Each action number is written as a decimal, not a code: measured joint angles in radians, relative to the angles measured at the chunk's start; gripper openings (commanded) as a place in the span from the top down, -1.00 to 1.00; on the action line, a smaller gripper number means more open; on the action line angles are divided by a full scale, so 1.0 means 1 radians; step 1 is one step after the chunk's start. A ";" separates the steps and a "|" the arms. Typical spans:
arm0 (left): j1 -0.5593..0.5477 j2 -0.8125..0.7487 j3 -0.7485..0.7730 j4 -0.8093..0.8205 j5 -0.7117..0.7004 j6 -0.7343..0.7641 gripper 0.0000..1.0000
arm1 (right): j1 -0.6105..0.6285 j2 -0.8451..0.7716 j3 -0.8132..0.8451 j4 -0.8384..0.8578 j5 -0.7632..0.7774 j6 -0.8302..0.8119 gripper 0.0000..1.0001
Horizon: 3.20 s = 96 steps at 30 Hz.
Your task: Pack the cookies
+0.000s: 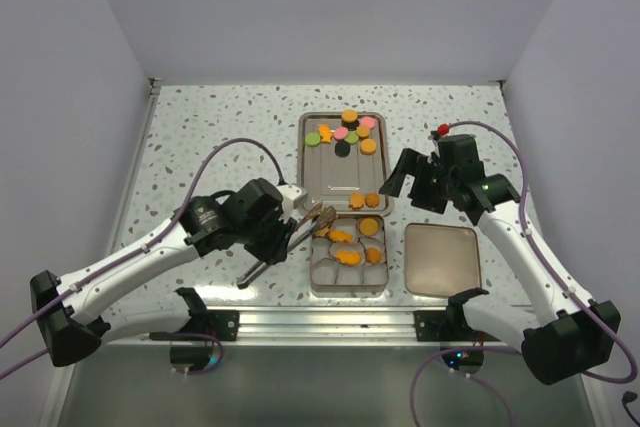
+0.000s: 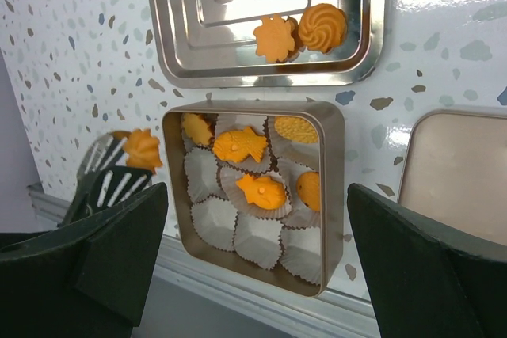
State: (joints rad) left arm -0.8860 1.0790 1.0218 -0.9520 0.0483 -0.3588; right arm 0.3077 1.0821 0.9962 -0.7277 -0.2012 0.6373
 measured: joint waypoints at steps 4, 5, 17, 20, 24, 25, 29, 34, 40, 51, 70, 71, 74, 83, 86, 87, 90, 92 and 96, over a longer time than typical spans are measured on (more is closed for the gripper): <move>-0.048 -0.043 -0.048 -0.033 0.009 -0.033 0.43 | 0.000 0.005 -0.005 0.008 -0.003 0.003 -0.97; -0.051 -0.053 -0.056 -0.043 0.009 -0.043 0.43 | 0.000 0.005 -0.008 0.010 -0.003 0.004 -0.97; -0.053 -0.074 -0.072 -0.091 0.019 -0.050 0.43 | 0.000 -0.003 -0.044 0.010 -0.004 0.011 -0.97; -0.055 -0.064 -0.072 -0.091 0.019 -0.051 0.43 | 0.000 -0.015 -0.048 0.011 -0.004 0.012 -0.97; -0.066 -0.058 -0.072 -0.091 0.019 -0.051 0.34 | 0.000 -0.024 -0.050 0.011 -0.004 0.018 -0.97; -0.069 -0.058 -0.072 -0.091 0.019 -0.050 0.33 | 0.000 -0.025 -0.051 0.011 -0.003 0.018 -0.97; -0.076 -0.058 -0.077 -0.090 0.018 -0.051 0.28 | 0.000 -0.025 -0.056 0.011 -0.003 0.018 -0.97; -0.085 -0.056 -0.087 -0.093 0.017 -0.051 0.22 | 0.000 -0.031 -0.056 0.010 -0.003 0.018 -0.97; -0.091 -0.056 -0.087 -0.093 0.012 -0.051 0.11 | 0.000 -0.047 -0.063 0.010 -0.003 0.018 -0.97; -0.097 -0.056 -0.087 -0.093 0.003 -0.051 0.07 | 0.000 -0.059 -0.076 0.010 0.000 0.018 -0.97; -0.098 -0.056 -0.087 -0.093 0.000 -0.051 -0.06 | 0.000 -0.064 -0.084 0.010 0.000 0.018 -0.97; -0.098 -0.056 -0.087 -0.093 0.000 -0.051 -0.06 | 0.000 -0.064 -0.085 0.010 0.000 0.019 -0.97; -0.098 -0.056 -0.086 -0.093 0.000 -0.051 -0.05 | 0.000 -0.065 -0.088 0.010 0.000 0.018 -0.97; -0.098 -0.003 0.076 -0.100 -0.026 -0.051 -0.09 | 0.000 -0.076 -0.089 0.010 0.001 0.018 -0.97; -0.098 0.054 0.185 -0.104 -0.046 -0.050 -0.10 | 0.000 -0.076 -0.089 0.009 0.001 0.018 -0.97; -0.098 0.075 0.217 -0.100 -0.053 -0.049 -0.11 | 0.000 -0.076 -0.089 0.009 0.001 0.018 -0.97; -0.098 0.138 0.285 -0.085 -0.066 -0.038 -0.14 | 0.000 -0.080 -0.089 0.005 0.003 0.018 -0.97; -0.096 0.183 0.314 -0.081 -0.079 -0.025 -0.13 | 0.000 -0.089 -0.087 -0.002 0.005 0.018 -0.97; -0.082 0.287 0.365 -0.070 -0.114 -0.006 -0.14 | 0.000 -0.102 -0.073 -0.022 0.009 0.017 -0.97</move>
State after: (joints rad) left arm -0.9680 1.3659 1.3865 -1.0218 -0.0654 -0.3653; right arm 0.3077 0.9802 0.9234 -0.7498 -0.1925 0.6544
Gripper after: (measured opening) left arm 0.569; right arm 0.986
